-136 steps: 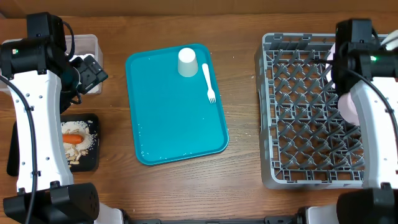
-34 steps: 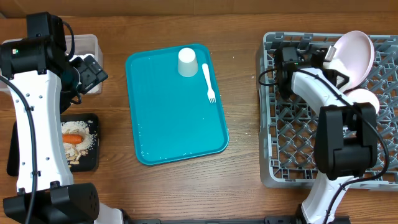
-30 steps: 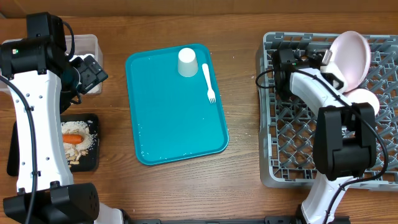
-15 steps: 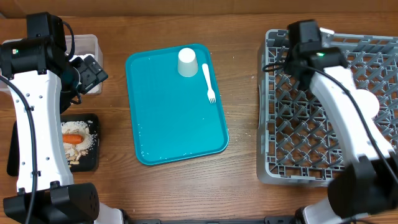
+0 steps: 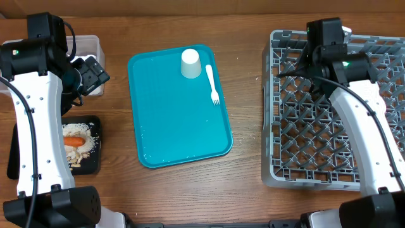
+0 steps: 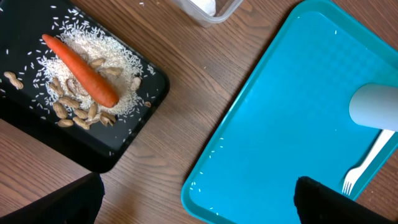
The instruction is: Sort waste into correct bins and load items into the dishwasher rack
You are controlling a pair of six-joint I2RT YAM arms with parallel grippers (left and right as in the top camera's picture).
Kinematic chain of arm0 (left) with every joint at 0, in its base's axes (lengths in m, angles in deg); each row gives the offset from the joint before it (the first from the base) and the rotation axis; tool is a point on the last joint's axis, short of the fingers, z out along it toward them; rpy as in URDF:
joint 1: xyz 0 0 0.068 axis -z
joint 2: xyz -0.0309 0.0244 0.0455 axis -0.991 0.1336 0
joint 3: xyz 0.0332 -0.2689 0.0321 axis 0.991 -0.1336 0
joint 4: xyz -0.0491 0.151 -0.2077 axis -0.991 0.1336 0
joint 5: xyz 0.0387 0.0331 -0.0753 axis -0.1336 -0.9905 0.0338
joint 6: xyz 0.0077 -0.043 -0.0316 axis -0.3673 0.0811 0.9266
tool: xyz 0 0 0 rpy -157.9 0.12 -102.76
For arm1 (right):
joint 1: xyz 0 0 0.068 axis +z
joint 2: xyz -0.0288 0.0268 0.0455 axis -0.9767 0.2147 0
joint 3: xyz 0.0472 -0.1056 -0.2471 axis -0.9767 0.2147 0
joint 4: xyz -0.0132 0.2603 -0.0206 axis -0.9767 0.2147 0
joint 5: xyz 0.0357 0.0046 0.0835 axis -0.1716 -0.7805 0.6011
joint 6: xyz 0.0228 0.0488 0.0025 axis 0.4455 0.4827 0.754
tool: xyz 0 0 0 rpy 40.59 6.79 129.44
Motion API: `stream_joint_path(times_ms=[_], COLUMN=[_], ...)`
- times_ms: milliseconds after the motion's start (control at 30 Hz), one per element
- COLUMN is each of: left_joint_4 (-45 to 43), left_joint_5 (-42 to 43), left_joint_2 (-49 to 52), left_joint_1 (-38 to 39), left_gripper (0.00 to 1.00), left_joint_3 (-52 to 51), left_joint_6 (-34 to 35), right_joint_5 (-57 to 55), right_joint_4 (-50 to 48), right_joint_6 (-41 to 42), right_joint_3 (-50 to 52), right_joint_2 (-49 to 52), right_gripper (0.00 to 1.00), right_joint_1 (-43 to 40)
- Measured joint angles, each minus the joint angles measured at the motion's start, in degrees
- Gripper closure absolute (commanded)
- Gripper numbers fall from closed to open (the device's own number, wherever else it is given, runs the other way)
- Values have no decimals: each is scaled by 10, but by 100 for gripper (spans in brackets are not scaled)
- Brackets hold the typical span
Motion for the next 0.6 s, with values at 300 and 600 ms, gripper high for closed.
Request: stream_joint_path(times_ms=[300,600], left_joint_4=[0,0], left_joint_5=[0,0], left_joint_2=[0,0], left_joint_1=[0,0], left_gripper=[0,0], left_joint_3=[0,0], left_joint_6=[0,0], right_joint_5=[-4,-61], right_joint_4=[-3,-28], right_joint_6=[-1,-2], right_joint_3=[1,3], right_joint_2=[74,117], right_gripper=[87,80], right_joint_1=[-1,-59])
